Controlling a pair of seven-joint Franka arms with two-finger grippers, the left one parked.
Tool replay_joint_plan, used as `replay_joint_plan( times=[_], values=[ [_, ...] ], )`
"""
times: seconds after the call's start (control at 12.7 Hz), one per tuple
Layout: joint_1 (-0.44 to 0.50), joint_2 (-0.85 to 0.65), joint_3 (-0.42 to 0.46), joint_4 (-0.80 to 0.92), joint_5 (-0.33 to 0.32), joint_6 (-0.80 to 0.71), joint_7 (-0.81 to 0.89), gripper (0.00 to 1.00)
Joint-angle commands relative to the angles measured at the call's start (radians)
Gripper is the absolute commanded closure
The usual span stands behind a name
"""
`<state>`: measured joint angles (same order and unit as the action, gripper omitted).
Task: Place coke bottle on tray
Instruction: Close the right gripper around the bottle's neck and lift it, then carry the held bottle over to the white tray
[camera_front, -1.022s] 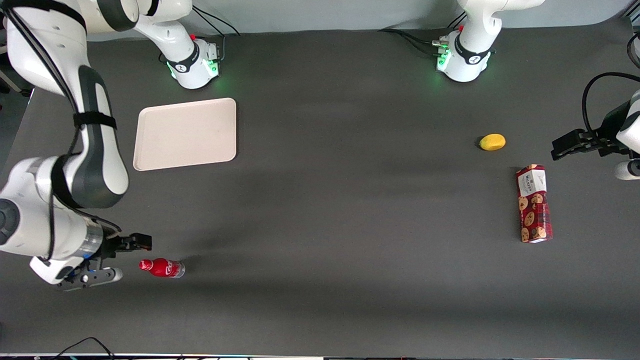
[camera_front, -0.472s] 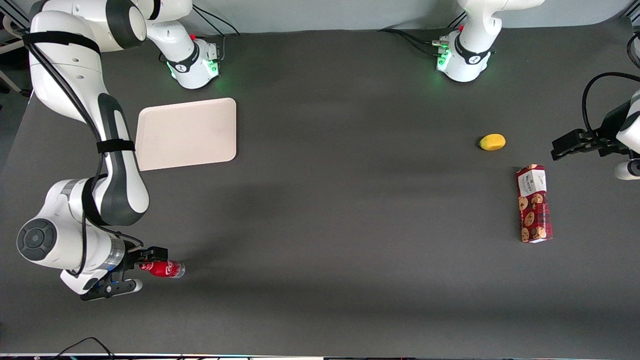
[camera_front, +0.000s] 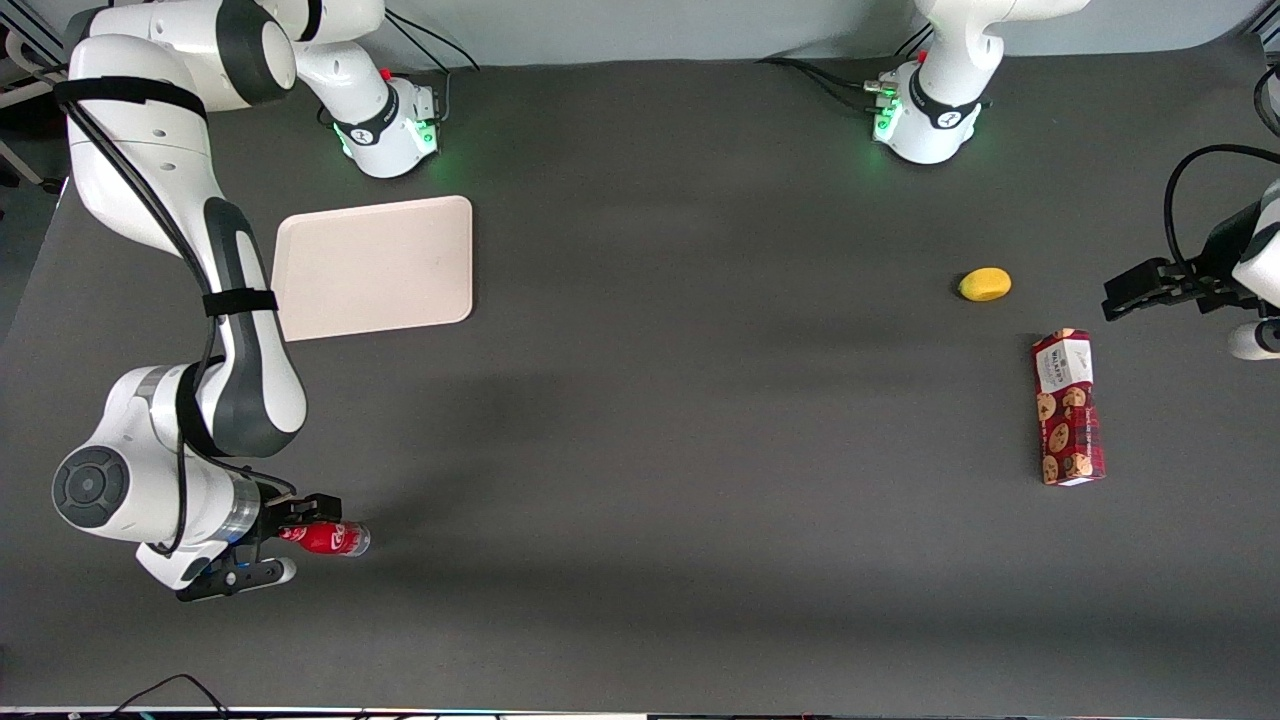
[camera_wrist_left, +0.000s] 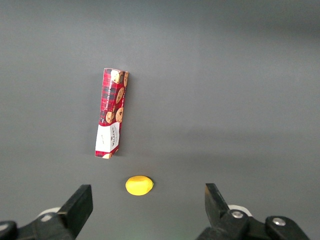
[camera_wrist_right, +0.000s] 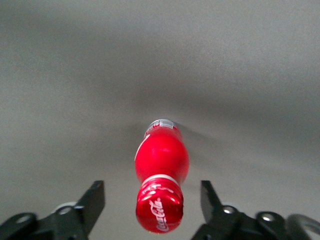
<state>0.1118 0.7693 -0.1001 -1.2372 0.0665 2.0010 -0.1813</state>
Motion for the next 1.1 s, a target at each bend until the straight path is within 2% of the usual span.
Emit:
replay_joint_plan(
  times=[0.0, 0.24, 0.47, 0.71, 0.87, 1.02],
  values=[
    [-0.003, 0.019, -0.003, 0.039, 0.019, -0.002, -0.047, 0.46],
    [-0.003, 0.019, -0.003, 0.051, 0.018, -0.002, -0.061, 0.65],
    [-0.003, 0.013, -0.007, 0.067, 0.016, -0.008, -0.090, 0.97],
    [-0.004, -0.065, -0.012, 0.055, 0.024, -0.094, -0.106, 1.00],
    [-0.012, -0.138, -0.013, 0.036, 0.024, -0.257, -0.107, 1.00],
    [-0.015, -0.267, -0.015, -0.089, 0.012, -0.332, -0.107, 1.00]
  ],
)
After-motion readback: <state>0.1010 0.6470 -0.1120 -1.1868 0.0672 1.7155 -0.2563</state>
